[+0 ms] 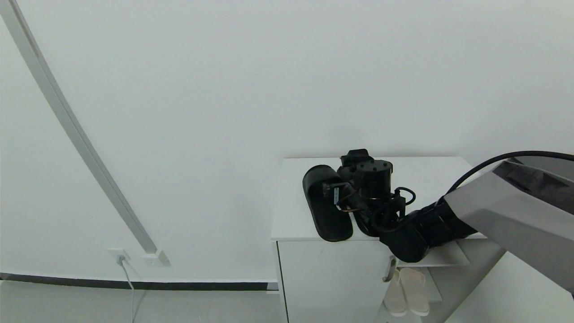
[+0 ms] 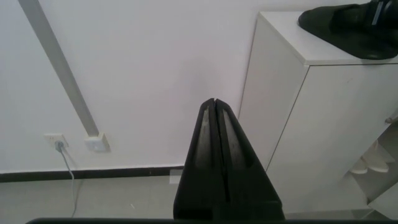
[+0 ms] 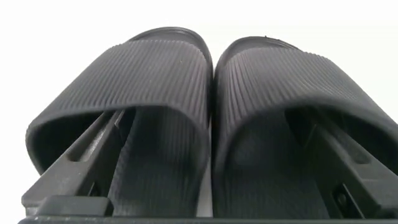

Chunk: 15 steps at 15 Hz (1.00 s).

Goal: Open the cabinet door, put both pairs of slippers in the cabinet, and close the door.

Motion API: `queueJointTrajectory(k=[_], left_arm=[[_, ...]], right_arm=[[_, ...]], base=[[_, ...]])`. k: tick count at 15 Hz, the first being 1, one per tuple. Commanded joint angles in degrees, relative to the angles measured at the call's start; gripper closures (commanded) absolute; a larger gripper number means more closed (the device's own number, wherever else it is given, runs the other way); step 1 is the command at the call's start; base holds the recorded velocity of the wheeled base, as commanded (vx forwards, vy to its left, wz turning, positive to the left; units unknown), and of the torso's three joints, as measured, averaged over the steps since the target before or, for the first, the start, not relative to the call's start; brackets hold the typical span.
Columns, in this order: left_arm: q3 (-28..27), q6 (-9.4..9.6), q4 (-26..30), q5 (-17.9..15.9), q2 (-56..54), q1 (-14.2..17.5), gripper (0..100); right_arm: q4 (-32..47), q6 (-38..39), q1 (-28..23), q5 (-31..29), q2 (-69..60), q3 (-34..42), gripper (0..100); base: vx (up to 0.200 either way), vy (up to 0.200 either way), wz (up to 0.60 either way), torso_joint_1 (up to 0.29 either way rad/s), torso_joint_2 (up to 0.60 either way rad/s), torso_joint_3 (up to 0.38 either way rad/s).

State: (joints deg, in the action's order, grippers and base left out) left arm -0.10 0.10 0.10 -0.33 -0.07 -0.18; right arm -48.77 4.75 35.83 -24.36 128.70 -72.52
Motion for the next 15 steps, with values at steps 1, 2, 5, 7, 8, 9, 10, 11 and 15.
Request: queueJointTrajectory(k=[1,2,5,7,8,9,10,11,15], left_arm=[[0.01,-0.01,-0.01,0.07,0.07,0.01,100],[0.01,-0.01,-0.01,-0.02,0.07,0.01,100],[0.01,-0.01,-0.01,0.07,0.07,0.01,100],[0.01,-0.01,-0.01,0.07,0.07,0.01,100],[0.01,-0.01,-0.01,0.07,0.07,0.01,100],[0.01,-0.01,-0.01,0.07,0.07,0.01,100],[0.01,-0.01,-0.01,0.07,0.07,0.01,100],[0.01,-0.1,-0.01,0.07,0.07,0.01,100],[0.01,-0.1,-0.01,0.07,0.07,0.01,100]], right_arm=[[0.08,-0.18,-0.14,0.01,1.91,-1.92,0],[0.08,-0.89,-0.14,0.01,2.09,-2.27,0],[0.08,-1.15,-0.14,-0.08,2.61,-3.06,100],[0.17,-1.15,-0.14,-0.08,2.79,-3.15,100],[0.08,-1.15,-0.06,-0.08,2.79,-3.15,100],[0.17,-1.15,-0.06,-0.08,2.7,-3.15,100],[0.17,-1.15,0.03,-0.08,2.61,-3.15,100],[0.08,-1.15,0.03,-0.16,2.35,-2.98,100],[0.0,-1.06,1.0,-0.16,-3.28,1.15,100]], base=[[0.0,0.0,0.0,0.0,0.0,0.0],[0.0,0.0,0.0,0.0,0.0,0.0],[0.0,0.0,0.0,0.0,0.0,0.0],[0.0,0.0,0.0,0.0,0.0,0.0],[0.0,0.0,0.0,0.0,0.0,0.0],[0.0,0.0,0.0,0.0,0.0,0.0],[0.0,0.0,0.0,0.0,0.0,0.0],[0.0,0.0,0.0,0.0,0.0,0.0],[0.0,0.0,0.0,0.0,0.0,0.0]])
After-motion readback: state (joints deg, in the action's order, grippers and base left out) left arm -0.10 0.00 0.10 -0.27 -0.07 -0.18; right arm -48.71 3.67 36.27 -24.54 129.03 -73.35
